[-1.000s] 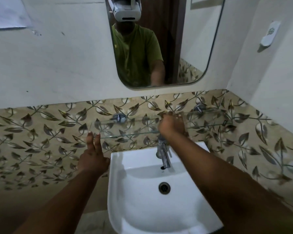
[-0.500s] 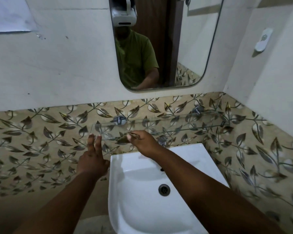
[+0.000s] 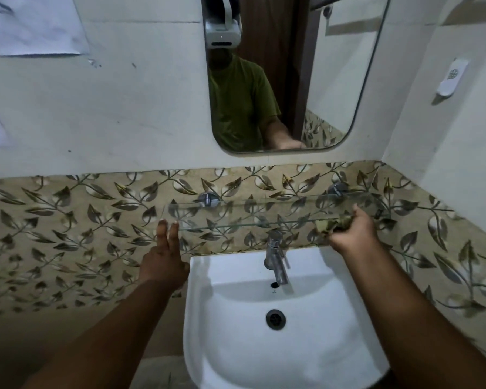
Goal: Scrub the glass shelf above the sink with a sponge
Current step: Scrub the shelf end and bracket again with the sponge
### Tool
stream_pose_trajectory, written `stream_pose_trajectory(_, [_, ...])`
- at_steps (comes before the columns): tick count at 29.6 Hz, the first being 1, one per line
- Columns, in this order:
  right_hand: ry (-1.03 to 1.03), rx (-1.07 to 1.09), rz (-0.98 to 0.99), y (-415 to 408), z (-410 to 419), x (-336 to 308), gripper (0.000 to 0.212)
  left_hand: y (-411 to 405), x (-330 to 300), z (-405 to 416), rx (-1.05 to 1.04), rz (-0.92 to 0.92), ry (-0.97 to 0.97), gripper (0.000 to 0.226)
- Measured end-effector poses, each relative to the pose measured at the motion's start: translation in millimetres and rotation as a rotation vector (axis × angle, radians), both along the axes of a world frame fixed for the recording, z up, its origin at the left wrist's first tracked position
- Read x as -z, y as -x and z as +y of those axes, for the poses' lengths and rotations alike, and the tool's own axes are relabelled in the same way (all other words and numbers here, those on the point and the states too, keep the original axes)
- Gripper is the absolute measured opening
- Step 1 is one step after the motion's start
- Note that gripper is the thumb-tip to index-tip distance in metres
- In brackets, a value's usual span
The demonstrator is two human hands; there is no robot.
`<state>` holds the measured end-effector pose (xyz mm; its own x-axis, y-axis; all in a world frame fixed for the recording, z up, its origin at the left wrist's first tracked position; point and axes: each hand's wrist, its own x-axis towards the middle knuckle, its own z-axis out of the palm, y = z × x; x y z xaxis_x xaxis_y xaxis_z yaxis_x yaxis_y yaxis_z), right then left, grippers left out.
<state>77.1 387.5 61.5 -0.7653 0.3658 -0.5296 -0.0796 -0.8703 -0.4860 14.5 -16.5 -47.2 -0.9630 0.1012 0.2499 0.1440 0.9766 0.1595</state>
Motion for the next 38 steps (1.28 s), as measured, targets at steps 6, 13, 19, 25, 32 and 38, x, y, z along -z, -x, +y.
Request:
stream_pose_trajectory(6, [0.074, -0.124, -0.068, 44, -97, -39, 0.091, -1, -1, 0, -0.008, 0.013, -0.005, 0.121])
stream_pose_trajectory(13, [0.274, -0.286, -0.126, 71, -223, -49, 0.11, -5, -3, 2, -0.024, 0.011, 0.001, 0.124])
stream_pose_trajectory(19, [0.335, -0.386, -0.105, 77, -263, -51, 0.114, -4, -3, -4, 0.006, 0.012, 0.027, 0.123])
stream_pose_trajectory(25, [0.455, -0.401, -0.193, 91, -181, -34, 0.116, -3, -6, -12, 0.006, -0.01, 0.015, 0.121])
stream_pose_trajectory(32, [0.076, -0.201, -0.181, 38, -37, -21, 0.126, -10, -3, -12, -0.047, -0.019, -0.024, 0.12])
stream_pose_trajectory(38, [-0.068, -0.012, -0.168, 30, 48, -16, 0.077, -9, 0, -4, -0.062, -0.009, -0.092, 0.114])
